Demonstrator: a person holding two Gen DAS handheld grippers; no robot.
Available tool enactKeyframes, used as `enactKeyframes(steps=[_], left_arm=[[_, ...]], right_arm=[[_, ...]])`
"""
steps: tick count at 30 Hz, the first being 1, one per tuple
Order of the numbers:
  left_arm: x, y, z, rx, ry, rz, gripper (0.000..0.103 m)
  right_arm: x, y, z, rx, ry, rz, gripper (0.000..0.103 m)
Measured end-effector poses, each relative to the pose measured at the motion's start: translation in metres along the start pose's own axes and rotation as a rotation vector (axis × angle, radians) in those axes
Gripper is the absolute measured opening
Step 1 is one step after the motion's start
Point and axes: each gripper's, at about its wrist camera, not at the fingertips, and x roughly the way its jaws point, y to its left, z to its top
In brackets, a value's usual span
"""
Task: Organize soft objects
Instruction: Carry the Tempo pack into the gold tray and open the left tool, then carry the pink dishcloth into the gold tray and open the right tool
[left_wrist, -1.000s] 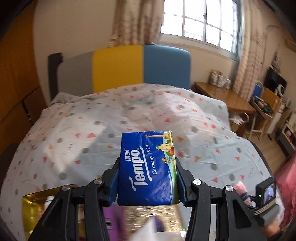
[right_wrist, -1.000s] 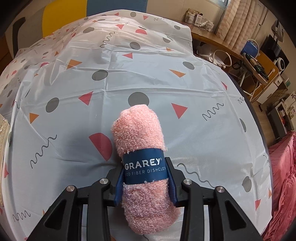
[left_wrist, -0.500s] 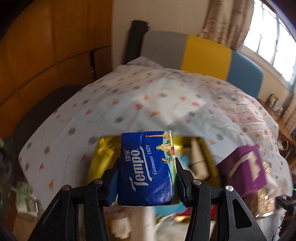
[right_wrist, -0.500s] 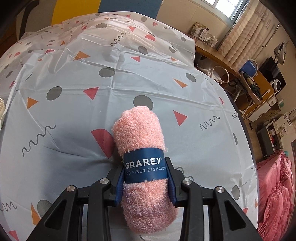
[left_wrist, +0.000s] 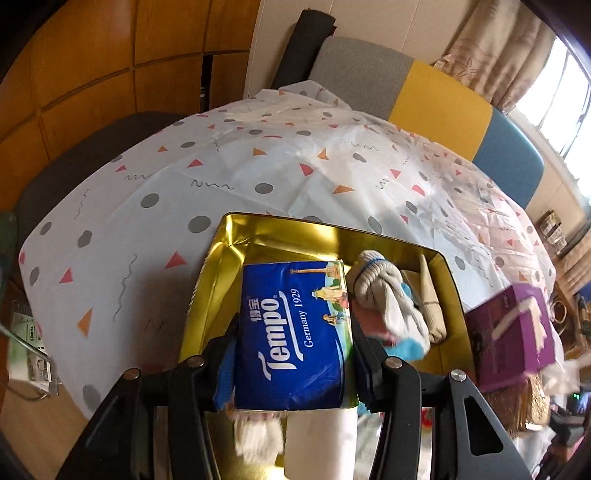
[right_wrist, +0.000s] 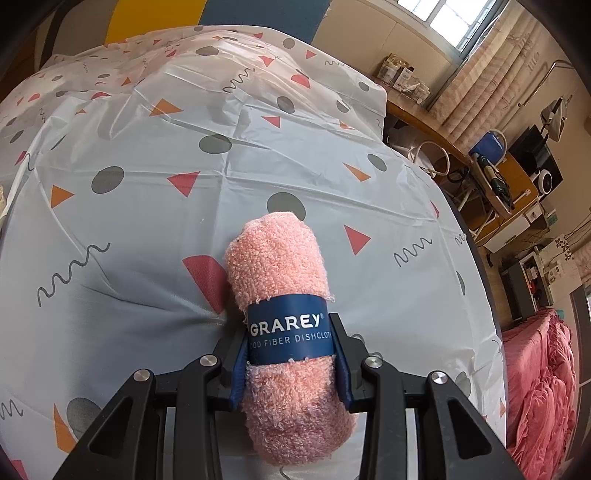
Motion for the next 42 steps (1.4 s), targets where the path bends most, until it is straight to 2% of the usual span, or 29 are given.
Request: enactKeyframes(steps=[2,7,9,11,14,16,19,22,32,42], left_arm=[[0.015,-0.002,0.008,-0.007,0.023,-0.002,0.052],[0.041,-0.008,0.017,0.025,0.045,0.066,0.054],[0.045,-0.008,0.016,0.033,0.048,0.062,0.059],[0.044,-0.007,0.012,0.031,0.034,0.082,0.07],[0.039,-0.004,0.004,0.024,0.031,0.106,0.072],[0.03,-0.005,-0.004,0.037,0.008,0.13,0.073],[0.009,-0.012,-0.019,0.086,-0.068,0.182,0.073],[-0.01,-0.017,-0.034,0.117,-0.124,0.194,0.075],[-0.052,-0.033,-0.07,0.146,-0.204,0.157,0.077],[-0.077,-0.038,-0.083,0.181,-0.249,0.117,0.078]], right_arm=[[0.0,0.0,0.0,0.002,0.0,0.0,0.037],[0.0,0.001,0.0,0.001,-0.001,0.0,0.037],[0.0,0.0,0.0,0.0,-0.002,0.0,0.037],[0.0,0.001,0.0,0.001,-0.002,-0.001,0.037],[0.0,0.001,0.001,-0.001,-0.003,-0.002,0.037],[0.0,0.0,0.001,-0.002,-0.003,-0.003,0.037],[0.0,0.001,0.001,-0.005,-0.005,-0.004,0.037],[-0.001,0.002,0.001,-0.007,-0.006,-0.009,0.037],[0.0,0.002,0.0,-0.005,-0.012,-0.007,0.037],[0.0,0.005,-0.002,-0.017,-0.018,-0.018,0.035]])
